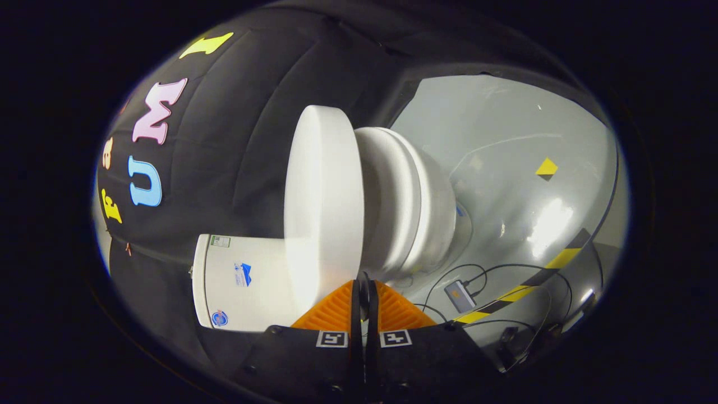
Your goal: Open the toilet lid.
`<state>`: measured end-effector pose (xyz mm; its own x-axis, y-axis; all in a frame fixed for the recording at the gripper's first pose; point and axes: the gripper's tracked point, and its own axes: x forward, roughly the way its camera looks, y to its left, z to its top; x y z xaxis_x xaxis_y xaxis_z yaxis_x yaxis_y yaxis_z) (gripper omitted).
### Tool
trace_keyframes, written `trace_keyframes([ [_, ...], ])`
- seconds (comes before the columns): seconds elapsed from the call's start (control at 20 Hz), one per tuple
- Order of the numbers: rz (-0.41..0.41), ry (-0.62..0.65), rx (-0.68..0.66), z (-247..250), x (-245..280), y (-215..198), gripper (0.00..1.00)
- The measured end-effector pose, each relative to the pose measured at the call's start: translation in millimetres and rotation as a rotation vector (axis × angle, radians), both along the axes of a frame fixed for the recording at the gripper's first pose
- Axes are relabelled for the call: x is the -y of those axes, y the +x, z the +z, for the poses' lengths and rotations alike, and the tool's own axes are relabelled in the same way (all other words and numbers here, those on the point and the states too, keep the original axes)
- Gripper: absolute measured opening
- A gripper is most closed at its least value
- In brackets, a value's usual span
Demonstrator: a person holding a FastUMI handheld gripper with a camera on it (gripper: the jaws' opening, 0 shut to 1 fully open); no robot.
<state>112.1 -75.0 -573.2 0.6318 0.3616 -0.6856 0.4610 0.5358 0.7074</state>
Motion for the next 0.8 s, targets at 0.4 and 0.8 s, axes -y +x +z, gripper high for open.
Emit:
trace_keyframes([
  [0.4, 0.062, -0.323, 0.023, 85, -45, 8, 0.06],
  [0.8, 0.066, -0.627, 0.057, 138, -93, 13, 0.06],
])
